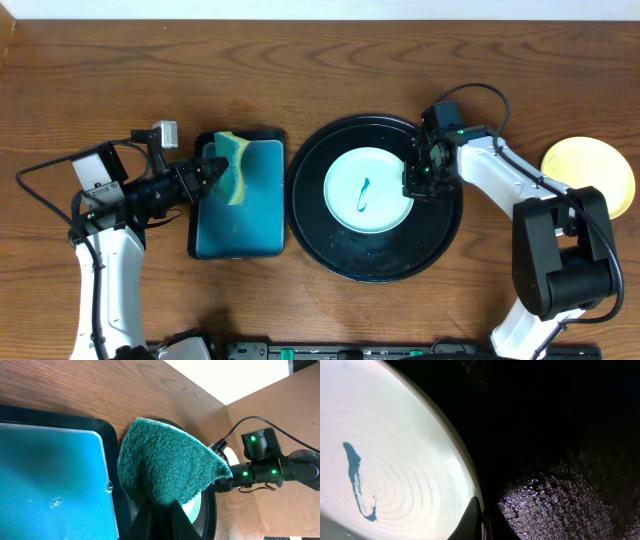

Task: Clean dirty plates on tray and stack at the side

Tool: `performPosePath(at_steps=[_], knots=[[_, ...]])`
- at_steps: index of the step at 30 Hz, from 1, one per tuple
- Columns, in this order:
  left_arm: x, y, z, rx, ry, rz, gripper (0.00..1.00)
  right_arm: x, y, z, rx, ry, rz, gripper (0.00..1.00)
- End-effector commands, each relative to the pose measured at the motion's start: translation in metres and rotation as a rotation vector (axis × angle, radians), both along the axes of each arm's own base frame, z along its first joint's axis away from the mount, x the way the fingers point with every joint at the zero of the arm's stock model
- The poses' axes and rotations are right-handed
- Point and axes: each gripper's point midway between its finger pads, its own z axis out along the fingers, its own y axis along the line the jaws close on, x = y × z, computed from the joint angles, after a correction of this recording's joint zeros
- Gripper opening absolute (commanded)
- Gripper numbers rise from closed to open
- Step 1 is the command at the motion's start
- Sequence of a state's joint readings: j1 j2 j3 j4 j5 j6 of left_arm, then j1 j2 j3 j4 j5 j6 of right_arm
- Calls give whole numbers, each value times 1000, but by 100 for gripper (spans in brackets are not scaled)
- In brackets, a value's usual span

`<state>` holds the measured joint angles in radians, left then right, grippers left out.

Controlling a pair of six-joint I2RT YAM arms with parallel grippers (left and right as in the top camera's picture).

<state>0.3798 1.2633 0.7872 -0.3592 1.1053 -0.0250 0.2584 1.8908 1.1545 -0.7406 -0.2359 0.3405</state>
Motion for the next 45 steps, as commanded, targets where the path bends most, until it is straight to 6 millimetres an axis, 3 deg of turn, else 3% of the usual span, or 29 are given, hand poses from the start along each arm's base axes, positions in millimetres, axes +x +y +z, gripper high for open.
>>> performPosePath(at_steps=[1,15,18,24,29,36,42,45], knots=[[2,-1,10,-15,-34,-23,7,-10,3,-9,-11,29,15,1],[-2,-1,-3,-16,2,-13,7,-9,3,-8,-10,25,15,1],[2,8,-22,32,98,75,7,-8,4,-8,-9,21,15,1],[4,44,-79,203,422,445,8,-8,4,-8,-8,20,15,1],[6,35,-96,389,452,507,8,-9,4,-8,-9,22,15,1],[9,24,-90,706,374,540,7,-9,4,-8,-9,23,15,1],[25,2,-64,827,314,485,7,-9,4,-8,-9,23,15,1],[31,-11,-60,879,358,414,8,-9,4,-8,-9,23,15,1]])
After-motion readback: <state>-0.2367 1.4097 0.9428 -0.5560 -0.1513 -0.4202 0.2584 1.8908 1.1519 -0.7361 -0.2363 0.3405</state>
